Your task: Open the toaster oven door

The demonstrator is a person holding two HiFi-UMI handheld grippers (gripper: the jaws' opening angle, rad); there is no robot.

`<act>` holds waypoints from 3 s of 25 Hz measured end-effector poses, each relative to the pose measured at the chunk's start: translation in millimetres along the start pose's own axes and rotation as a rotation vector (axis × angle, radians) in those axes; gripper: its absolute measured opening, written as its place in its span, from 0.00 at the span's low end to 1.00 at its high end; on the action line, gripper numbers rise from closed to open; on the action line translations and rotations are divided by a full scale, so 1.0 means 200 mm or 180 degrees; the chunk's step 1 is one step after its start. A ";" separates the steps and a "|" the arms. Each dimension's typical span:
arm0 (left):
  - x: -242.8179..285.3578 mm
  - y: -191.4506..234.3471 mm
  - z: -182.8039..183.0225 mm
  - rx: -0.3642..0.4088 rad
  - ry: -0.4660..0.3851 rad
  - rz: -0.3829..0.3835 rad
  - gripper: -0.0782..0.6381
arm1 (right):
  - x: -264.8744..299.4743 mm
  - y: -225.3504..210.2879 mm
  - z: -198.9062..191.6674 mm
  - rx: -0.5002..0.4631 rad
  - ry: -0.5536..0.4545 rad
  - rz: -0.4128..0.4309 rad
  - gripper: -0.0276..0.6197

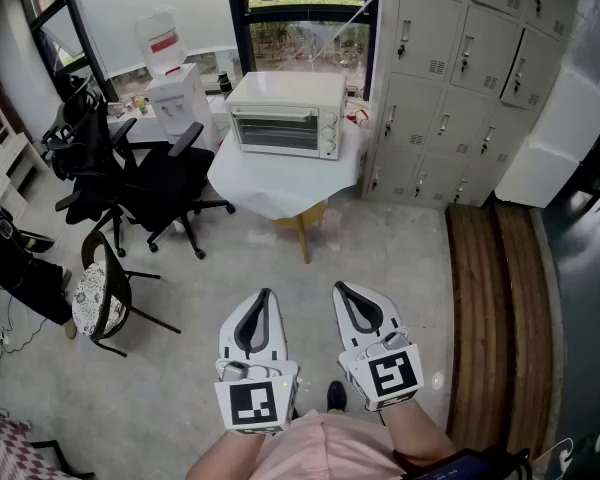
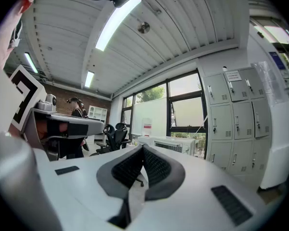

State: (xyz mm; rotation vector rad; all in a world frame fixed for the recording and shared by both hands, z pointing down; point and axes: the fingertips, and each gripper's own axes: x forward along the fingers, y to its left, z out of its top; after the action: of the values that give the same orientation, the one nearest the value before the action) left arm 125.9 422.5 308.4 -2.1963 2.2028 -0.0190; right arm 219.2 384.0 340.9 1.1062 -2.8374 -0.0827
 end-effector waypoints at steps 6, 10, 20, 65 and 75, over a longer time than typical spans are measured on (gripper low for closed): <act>0.07 -0.08 -0.01 -0.0004 0.0031 -0.0010 0.13 | -0.02 -0.11 -0.01 0.0037 -0.0031 -0.0020 0.04; 0.11 -0.14 -0.03 0.0026 0.0071 -0.0009 0.13 | -0.04 -0.20 -0.03 0.0167 -0.0057 -0.0046 0.04; 0.27 -0.26 -0.09 0.0096 0.0205 0.0090 0.13 | -0.02 -0.46 -0.15 0.0243 0.0107 -0.0033 0.05; 1.67 0.96 -0.29 -0.0019 0.0293 -0.0074 0.13 | 1.74 -0.68 -0.16 0.0205 0.0305 -0.0158 0.04; 2.02 1.01 -0.40 0.0122 0.0455 -0.0116 0.13 | 2.02 -0.90 -0.27 0.0333 0.0369 -0.0168 0.04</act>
State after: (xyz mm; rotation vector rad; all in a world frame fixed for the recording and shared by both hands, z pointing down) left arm -80.2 18.2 377.3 -2.2813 2.2112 -0.2241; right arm 49.2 -23.3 406.9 1.1656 -2.7380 0.1234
